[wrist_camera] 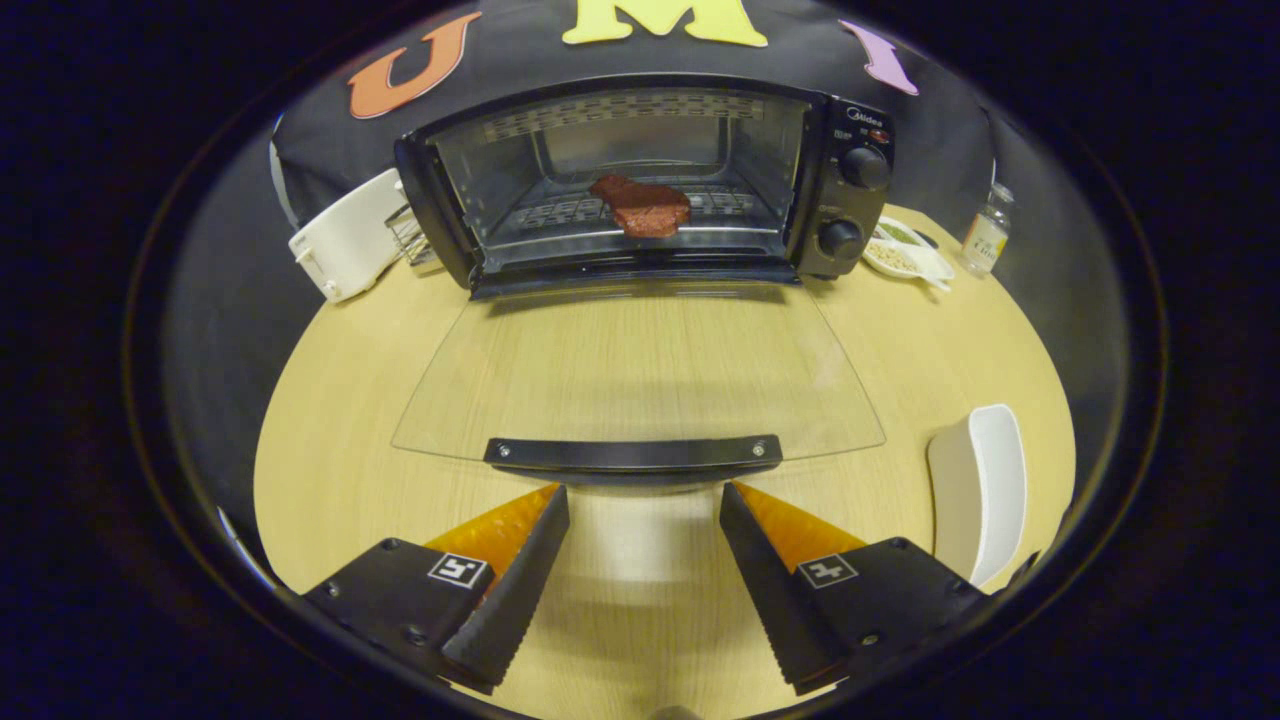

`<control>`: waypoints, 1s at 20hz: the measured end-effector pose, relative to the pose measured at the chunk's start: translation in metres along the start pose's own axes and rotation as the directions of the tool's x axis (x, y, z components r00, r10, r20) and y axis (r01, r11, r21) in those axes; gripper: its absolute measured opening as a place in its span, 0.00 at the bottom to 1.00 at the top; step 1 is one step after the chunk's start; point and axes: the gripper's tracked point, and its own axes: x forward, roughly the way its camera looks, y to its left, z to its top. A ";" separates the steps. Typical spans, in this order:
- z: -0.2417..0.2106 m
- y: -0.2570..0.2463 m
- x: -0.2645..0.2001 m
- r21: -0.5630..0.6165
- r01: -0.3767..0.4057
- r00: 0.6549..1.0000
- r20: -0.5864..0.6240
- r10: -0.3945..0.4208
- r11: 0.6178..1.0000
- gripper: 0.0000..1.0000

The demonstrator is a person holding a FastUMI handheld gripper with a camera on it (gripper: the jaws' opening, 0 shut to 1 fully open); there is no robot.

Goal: Open the toaster oven, put the food inside, and close the toaster oven door.

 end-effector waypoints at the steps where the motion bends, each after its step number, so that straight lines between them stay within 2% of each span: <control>1: 0.004 -0.001 -0.004 -0.006 0.003 1.000 0.010 -0.003 1.000 0.97; 12: 0.060 0.006 -0.047 -0.010 -0.004 0.993 0.115 0.005 1.000 0.98; 20: 0.157 0.016 -0.075 -0.075 0.008 0.954 0.301 0.015 0.997 0.98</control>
